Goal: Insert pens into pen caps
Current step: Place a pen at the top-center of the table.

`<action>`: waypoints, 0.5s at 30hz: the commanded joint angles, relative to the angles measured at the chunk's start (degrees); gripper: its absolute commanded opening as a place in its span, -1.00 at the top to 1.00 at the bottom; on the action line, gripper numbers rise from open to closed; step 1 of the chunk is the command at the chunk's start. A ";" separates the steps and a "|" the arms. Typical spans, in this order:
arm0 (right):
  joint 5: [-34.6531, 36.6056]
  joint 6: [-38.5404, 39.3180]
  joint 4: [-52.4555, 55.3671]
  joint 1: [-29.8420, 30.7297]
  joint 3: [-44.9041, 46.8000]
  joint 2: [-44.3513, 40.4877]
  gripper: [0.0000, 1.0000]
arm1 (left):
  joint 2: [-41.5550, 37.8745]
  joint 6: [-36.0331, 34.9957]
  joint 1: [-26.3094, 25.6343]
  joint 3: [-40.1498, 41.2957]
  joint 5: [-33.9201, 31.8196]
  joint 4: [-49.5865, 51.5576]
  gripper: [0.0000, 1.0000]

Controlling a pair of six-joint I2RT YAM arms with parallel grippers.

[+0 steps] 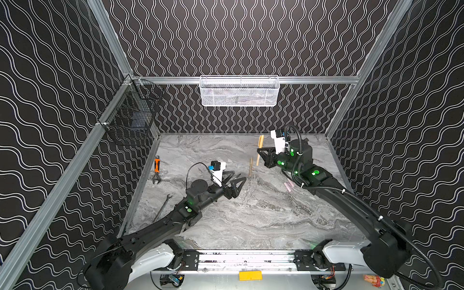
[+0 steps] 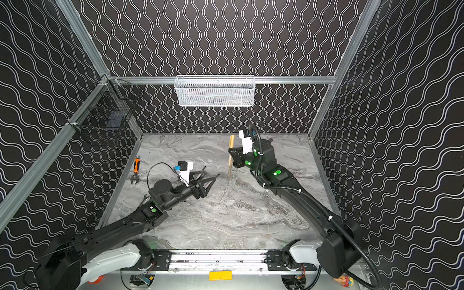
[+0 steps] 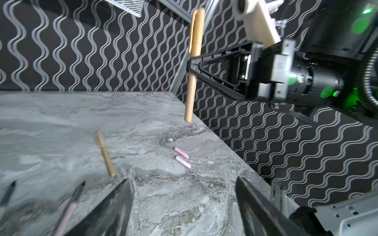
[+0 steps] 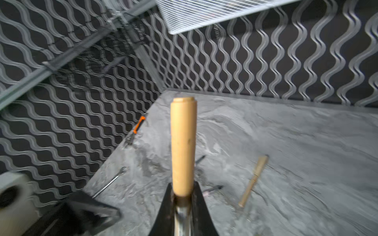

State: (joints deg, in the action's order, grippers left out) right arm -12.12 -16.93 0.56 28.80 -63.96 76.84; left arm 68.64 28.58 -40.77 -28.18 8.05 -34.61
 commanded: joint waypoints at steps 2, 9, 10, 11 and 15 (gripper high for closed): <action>-2.21 -2.25 3.01 -4.76 0.11 5.78 0.97 | -1.86 2.35 0.39 1.47 -7.63 3.84 -0.90; -6.61 -4.28 5.11 -10.02 -3.70 20.24 0.97 | -5.02 3.95 1.20 3.91 -12.83 5.28 -0.98; -7.15 -4.25 5.48 -10.32 -4.52 22.00 0.96 | -5.31 4.33 1.29 3.93 -13.45 5.79 -0.97; -7.22 -4.09 5.88 -10.49 -5.54 24.22 0.95 | -5.55 4.70 1.39 3.92 -14.00 6.27 -0.97; -8.35 -4.03 8.85 -11.74 -9.94 31.51 0.95 | -5.20 5.26 1.77 3.54 -13.23 7.32 -0.97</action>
State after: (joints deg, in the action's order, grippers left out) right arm -18.52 -20.36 6.68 17.65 -71.68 105.75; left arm 63.22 32.80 -39.33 -24.34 -4.38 -28.14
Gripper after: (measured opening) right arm 0.113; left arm 0.984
